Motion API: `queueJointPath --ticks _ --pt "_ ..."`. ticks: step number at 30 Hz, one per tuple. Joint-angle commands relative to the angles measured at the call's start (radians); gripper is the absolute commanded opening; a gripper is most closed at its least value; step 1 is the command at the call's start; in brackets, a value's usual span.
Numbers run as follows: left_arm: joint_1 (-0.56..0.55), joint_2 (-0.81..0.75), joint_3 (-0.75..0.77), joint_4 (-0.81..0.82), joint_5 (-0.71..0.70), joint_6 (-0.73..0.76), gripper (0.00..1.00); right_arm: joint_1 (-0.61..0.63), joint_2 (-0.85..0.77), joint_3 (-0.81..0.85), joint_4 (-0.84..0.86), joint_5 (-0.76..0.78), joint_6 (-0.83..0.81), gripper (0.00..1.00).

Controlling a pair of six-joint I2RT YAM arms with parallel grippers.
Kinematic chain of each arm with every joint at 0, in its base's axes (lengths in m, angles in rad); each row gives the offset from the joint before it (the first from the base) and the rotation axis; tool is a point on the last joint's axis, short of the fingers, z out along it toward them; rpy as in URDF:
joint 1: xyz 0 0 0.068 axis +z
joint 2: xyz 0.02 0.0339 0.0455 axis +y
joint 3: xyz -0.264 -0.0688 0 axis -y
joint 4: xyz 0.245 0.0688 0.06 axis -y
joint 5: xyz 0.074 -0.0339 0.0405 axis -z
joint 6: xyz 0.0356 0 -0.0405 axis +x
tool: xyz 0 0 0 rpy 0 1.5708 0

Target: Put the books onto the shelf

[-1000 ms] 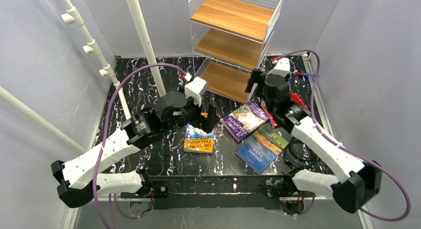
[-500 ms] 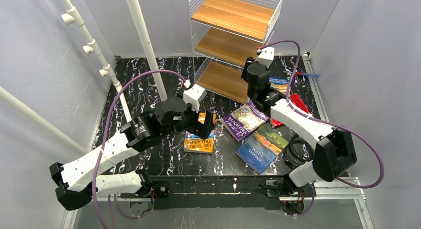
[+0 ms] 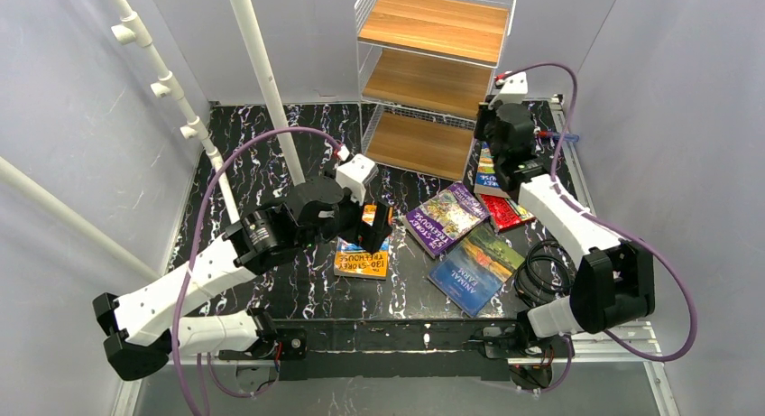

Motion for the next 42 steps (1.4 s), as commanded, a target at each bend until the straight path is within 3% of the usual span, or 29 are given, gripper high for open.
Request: queueJointPath --ticks 1,5,13,23,29,30,32,33,36,42 --pt "-0.002 0.013 -0.002 0.000 0.009 0.013 0.98 -0.112 -0.061 0.033 0.098 -0.296 0.022 0.01" --pt "-0.002 0.029 0.002 -0.001 0.030 0.009 0.98 -0.172 -0.037 0.092 -0.001 -0.513 -0.031 0.01" --pt "-0.002 0.044 -0.012 0.007 0.036 0.005 0.98 -0.238 -0.054 0.083 -0.109 -0.789 -0.024 0.01" --pt "-0.002 0.082 -0.003 0.013 0.059 0.028 0.98 -0.298 -0.100 0.084 -0.158 -0.936 -0.022 0.01" --pt "-0.002 0.062 -0.029 0.034 0.041 0.025 0.98 -0.320 -0.137 0.073 -0.186 -0.847 -0.025 0.01" --pt "-0.003 0.060 -0.033 0.038 0.040 0.023 0.98 -0.320 -0.144 0.065 -0.172 -0.822 -0.007 0.09" --pt "-0.002 0.061 -0.034 0.041 0.039 0.024 0.98 -0.321 -0.165 0.031 -0.113 -0.767 0.045 0.57" --pt "-0.003 0.065 -0.032 0.041 0.042 0.024 0.98 -0.320 -0.175 0.005 -0.062 -0.742 0.078 0.73" --pt "-0.003 0.077 -0.029 0.043 0.046 0.026 0.98 -0.317 -0.213 -0.064 0.054 -0.627 0.174 0.79" --pt "-0.003 0.097 -0.024 0.052 0.059 0.018 0.98 -0.247 -0.216 -0.107 0.146 -0.452 0.192 0.72"
